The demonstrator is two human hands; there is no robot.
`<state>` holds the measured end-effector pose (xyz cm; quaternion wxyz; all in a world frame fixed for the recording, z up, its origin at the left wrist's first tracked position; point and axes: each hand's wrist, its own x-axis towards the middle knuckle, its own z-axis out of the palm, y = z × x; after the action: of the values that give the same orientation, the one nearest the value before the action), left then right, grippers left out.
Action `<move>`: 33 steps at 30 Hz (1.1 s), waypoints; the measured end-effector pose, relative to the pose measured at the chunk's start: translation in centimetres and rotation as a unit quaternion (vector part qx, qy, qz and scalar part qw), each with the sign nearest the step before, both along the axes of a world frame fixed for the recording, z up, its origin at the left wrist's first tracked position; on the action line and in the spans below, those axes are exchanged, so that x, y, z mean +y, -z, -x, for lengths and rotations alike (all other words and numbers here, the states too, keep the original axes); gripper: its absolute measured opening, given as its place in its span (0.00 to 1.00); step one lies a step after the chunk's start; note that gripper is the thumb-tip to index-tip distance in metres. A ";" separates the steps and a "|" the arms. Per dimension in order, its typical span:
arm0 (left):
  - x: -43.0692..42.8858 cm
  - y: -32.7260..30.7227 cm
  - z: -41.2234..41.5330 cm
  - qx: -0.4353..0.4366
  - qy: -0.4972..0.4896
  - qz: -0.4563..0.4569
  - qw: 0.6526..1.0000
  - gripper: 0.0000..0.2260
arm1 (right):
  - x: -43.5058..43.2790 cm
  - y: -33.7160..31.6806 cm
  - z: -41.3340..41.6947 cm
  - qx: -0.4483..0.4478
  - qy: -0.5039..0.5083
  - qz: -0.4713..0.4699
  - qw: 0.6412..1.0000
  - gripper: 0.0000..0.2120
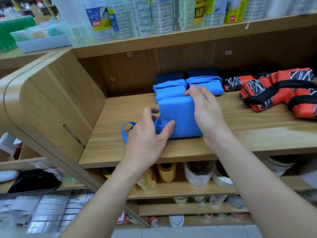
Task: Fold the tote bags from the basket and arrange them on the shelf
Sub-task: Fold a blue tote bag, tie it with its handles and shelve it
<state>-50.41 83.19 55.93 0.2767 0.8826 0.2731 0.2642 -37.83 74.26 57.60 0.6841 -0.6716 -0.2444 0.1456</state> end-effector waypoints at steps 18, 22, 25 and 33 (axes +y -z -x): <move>0.4 1.3 0.0 0.023 0.108 -0.012 0.994 0.26 | -2.5 -4.6 -0.6 -0.402 -0.178 0.366 0.820 0.35; 0.0 1.7 -0.1 0.048 0.098 -0.048 0.993 0.27 | -2.5 -5.3 0.4 -0.542 -0.168 0.419 0.709 0.29; -0.4 1.3 0.3 0.038 0.101 -0.007 0.994 0.25 | -2.7 -4.9 0.2 -0.556 -0.171 0.372 0.724 0.24; 3.1 -0.5 5.1 0.025 0.109 -0.256 0.960 0.22 | -4.6 -4.3 -1.9 -0.499 -0.165 0.321 0.788 0.29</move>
<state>-55.49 86.27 56.38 0.0618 0.9547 0.1050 0.2714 -35.96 69.66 61.95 0.1771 -0.7814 -0.5977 -0.0294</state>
